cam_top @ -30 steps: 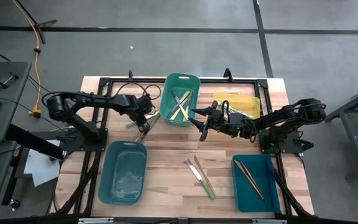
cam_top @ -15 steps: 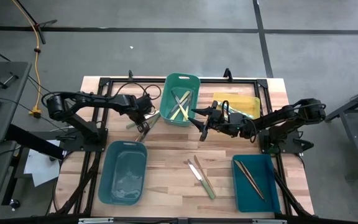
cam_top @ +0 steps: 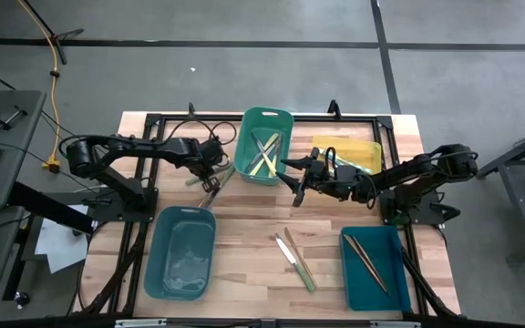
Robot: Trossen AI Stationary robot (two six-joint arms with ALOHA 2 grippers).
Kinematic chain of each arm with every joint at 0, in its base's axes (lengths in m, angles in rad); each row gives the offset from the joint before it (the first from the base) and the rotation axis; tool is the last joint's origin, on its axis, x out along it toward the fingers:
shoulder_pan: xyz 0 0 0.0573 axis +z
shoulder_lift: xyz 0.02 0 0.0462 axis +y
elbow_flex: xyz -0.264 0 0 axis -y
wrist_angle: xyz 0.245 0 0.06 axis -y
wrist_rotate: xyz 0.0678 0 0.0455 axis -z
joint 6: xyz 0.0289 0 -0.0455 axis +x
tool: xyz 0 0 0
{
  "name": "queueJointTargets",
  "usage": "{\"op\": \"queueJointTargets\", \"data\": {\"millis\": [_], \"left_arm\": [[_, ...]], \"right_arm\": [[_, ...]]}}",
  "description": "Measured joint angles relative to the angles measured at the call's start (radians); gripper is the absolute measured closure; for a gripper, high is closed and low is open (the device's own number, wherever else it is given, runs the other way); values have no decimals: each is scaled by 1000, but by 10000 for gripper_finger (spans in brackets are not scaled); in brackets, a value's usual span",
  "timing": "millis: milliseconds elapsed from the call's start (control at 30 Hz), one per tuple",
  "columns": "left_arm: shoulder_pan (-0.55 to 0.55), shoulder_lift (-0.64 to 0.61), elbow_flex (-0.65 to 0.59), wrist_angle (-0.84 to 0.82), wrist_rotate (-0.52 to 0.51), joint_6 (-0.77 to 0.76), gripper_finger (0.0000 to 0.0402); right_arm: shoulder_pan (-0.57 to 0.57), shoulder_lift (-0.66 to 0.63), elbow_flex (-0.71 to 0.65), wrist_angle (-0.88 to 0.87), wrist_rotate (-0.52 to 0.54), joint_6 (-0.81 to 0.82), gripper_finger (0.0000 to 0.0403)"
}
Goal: Sort silverware by color (type)
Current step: Put the green knife into the left blue bin
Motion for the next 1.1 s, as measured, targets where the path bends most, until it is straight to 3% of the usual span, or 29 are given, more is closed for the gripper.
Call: {"op": "queueJointTargets", "data": {"millis": [367, 700, 900, 1100], "left_arm": [[0, 2, -1, 8, 9, 13, 389], [-1, 6, 98, -36, 38, 91, 326], [10, 6, 113, -96, 104, 134, 292], [10, 6, 113, -100, 108, 202, 263]], "right_arm": [[0, 0, 0, -16, 0, -1, 208], [0, 0, 0, -16, 0, -2, 208], [0, 0, 0, -26, 0, -2, 208], [0, 0, 0, -29, 0, -2, 208]]}}
